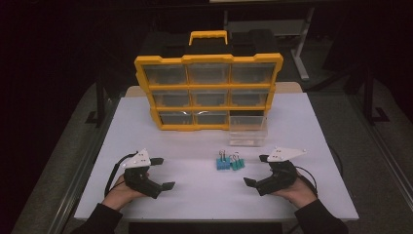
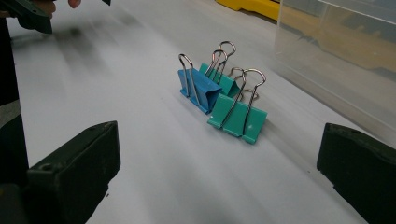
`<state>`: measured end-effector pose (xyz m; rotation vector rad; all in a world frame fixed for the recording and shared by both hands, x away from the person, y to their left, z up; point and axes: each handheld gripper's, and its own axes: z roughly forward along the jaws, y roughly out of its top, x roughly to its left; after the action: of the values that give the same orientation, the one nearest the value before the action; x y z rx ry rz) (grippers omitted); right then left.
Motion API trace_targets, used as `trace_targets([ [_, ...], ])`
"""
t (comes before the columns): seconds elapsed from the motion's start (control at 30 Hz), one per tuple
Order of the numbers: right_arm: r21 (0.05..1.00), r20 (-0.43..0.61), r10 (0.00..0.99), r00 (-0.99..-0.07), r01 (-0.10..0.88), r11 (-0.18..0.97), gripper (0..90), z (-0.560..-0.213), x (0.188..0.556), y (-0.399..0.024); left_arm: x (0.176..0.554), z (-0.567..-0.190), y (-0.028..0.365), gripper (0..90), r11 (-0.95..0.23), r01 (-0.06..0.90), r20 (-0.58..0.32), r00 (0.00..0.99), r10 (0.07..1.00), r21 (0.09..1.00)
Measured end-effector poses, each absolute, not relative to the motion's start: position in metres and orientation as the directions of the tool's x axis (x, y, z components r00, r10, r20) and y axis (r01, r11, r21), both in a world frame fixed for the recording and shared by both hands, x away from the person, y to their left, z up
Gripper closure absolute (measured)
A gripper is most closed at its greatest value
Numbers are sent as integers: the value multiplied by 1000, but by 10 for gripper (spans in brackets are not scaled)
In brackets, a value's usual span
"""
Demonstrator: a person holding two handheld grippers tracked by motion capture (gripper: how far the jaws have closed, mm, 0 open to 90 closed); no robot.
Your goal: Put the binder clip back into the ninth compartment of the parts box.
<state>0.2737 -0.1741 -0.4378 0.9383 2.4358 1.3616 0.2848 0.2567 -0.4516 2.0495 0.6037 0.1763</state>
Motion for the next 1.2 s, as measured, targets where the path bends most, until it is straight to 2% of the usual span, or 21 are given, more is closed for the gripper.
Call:
trace_targets([
  [1.2,815,168,568,-806,437,379,0,-432,288,-153,283,-451,254,4,-417,341,-107,865,490,843],
])
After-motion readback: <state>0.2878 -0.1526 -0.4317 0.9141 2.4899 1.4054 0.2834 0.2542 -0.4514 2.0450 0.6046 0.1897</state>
